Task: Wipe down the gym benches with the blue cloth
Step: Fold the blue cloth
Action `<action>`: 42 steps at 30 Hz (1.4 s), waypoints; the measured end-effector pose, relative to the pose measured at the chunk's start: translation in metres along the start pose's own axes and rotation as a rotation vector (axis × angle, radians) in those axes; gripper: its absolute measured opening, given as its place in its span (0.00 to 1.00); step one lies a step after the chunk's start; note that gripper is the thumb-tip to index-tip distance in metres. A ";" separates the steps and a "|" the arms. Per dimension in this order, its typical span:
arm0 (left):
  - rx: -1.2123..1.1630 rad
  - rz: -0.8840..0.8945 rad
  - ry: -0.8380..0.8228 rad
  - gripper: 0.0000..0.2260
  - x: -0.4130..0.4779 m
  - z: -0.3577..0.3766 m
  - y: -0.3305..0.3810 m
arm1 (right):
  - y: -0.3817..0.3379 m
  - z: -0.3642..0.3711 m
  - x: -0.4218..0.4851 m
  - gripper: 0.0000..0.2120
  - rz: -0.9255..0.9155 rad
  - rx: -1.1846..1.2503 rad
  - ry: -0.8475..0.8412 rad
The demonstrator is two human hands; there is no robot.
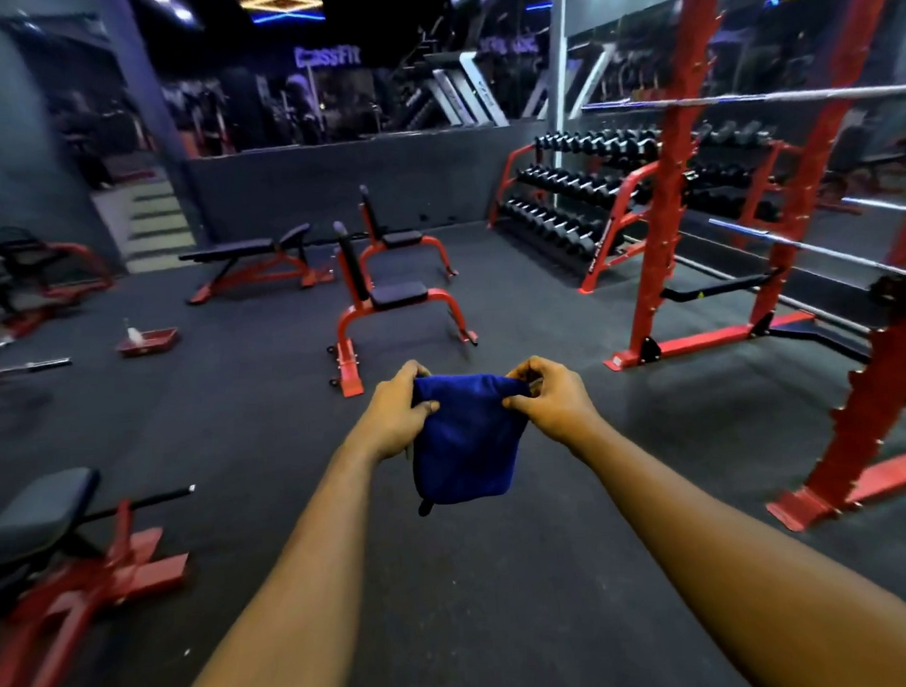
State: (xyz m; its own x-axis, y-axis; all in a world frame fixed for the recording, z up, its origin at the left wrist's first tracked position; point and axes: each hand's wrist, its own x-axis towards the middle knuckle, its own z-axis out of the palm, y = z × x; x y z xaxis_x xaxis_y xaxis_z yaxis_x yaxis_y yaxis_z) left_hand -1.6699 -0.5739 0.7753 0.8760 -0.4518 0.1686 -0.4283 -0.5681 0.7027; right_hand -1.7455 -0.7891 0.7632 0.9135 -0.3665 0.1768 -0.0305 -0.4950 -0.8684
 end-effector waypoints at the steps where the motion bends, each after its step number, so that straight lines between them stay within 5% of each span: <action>1: 0.000 -0.012 0.013 0.08 0.009 -0.001 -0.004 | 0.000 0.003 0.012 0.11 -0.009 -0.003 -0.012; 17: 0.029 -0.249 0.301 0.06 0.134 0.002 -0.032 | 0.017 0.045 0.226 0.10 -0.202 0.027 -0.317; 42: 0.138 -0.505 0.499 0.06 0.198 -0.077 -0.152 | -0.022 0.227 0.365 0.10 -0.357 0.074 -0.624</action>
State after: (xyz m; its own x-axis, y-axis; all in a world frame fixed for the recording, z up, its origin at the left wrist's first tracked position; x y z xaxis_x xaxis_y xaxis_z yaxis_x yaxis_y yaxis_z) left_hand -1.4140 -0.5243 0.7557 0.9570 0.2381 0.1655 0.0600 -0.7210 0.6903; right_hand -1.3191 -0.7330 0.7421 0.9246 0.3372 0.1772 0.3206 -0.4377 -0.8400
